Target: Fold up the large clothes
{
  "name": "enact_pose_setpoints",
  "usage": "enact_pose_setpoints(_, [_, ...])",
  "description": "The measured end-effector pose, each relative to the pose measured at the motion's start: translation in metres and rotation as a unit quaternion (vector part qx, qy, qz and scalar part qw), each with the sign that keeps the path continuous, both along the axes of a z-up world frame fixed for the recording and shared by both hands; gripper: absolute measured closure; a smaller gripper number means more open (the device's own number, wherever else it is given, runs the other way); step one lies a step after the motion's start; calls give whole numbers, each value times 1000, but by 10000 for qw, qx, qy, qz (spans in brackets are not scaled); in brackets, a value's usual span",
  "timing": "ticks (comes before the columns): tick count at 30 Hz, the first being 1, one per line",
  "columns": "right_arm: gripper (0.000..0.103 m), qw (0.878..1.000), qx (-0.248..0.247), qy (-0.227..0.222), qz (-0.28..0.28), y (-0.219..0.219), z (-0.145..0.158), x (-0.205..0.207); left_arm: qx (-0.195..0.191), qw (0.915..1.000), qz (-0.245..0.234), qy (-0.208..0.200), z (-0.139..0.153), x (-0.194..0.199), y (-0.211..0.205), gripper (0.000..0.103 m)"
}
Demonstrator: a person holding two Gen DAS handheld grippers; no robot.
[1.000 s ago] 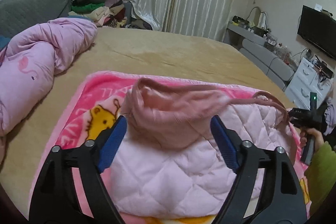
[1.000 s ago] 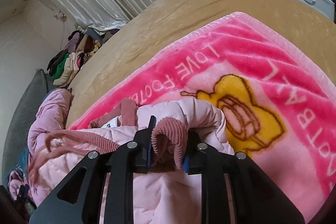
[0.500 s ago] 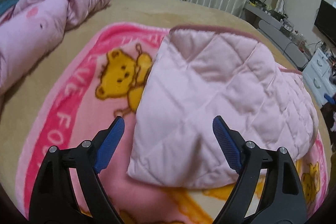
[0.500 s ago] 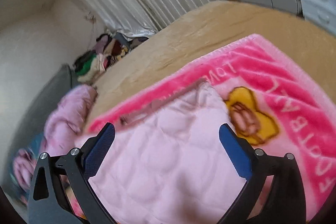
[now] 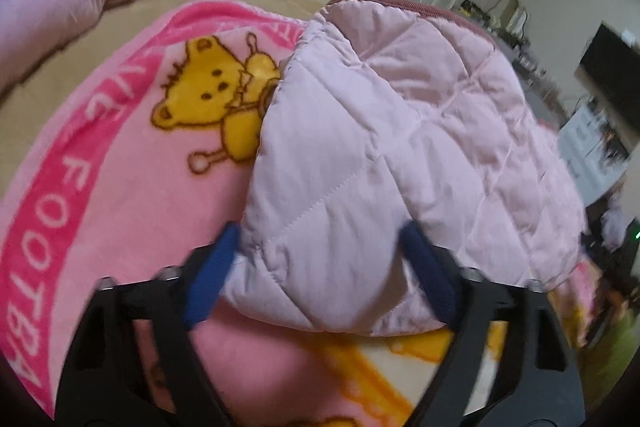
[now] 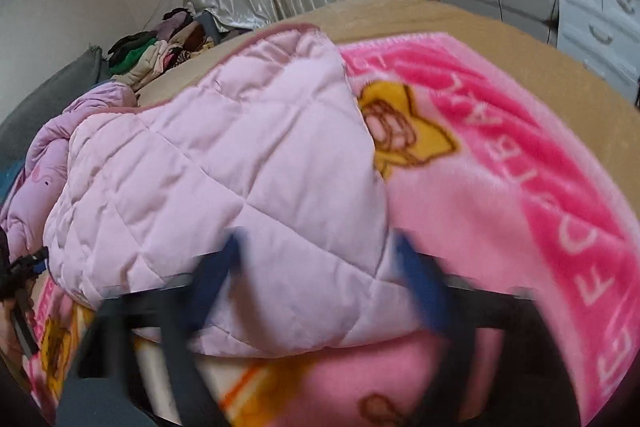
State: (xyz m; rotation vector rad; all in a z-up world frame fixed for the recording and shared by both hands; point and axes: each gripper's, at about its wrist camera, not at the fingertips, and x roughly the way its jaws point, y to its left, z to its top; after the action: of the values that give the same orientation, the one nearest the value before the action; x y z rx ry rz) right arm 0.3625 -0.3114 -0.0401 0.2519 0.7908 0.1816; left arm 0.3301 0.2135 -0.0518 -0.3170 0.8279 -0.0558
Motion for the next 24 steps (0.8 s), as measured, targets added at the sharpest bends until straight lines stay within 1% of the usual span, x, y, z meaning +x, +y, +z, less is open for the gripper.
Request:
enact_pose_setpoints(1, [67,10000,13,-40,74,3,3,-1,99,9999,-22,-5,1,0,-3,65])
enact_pose_setpoints(2, [75,9999,-58,-77,75,6,7,0,242,9997,-65,-34,4,1,-10,70])
enact_pose_setpoints(3, [79,9999,-73,-116,35,8,13,2,452,9989,-102,-70,8,3,-16,78])
enact_pose_setpoints(4, [84,9999,-36,-161,-36,7,18,4,705,9974,-113,-103,14,5,-23,83])
enact_pose_setpoints(5, [91,9996,-69,-212,-198,6,24,7,837,9964,-100,-129,17,6,-26,85])
enact_pose_setpoints(6, [91,9993,68,-255,-280,2,30,12,962,9952,-48,-143,22,10,-28,87])
enact_pose_setpoints(8, [92,9982,326,-296,-411,-4,37,22,1031,9944,50,-205,33,19,-28,89])
enact_pose_setpoints(10, [92,9973,359,-308,-556,-3,41,35,1113,9933,133,-262,44,32,-30,89])
enact_pose_setpoints(12, [92,9964,386,-322,-680,-1,43,47,1203,9923,228,-167,47,44,-33,89])
enact_pose_setpoints(16, [92,9953,139,-74,-959,9,33,74,1279,9911,364,103,39,62,-34,89])
enact_pose_setpoints(18, [92,9945,-48,191,-1028,15,18,86,1365,9898,348,193,32,66,-35,89])
enact_pose_setpoints(20, [91,9935,-88,328,-1090,15,3,89,1440,9887,301,274,26,69,-36,89])
enact_pose_setpoints(24, [89,9926,-417,273,-1108,24,-12,84,1471,9880,269,373,16,71,-38,88])
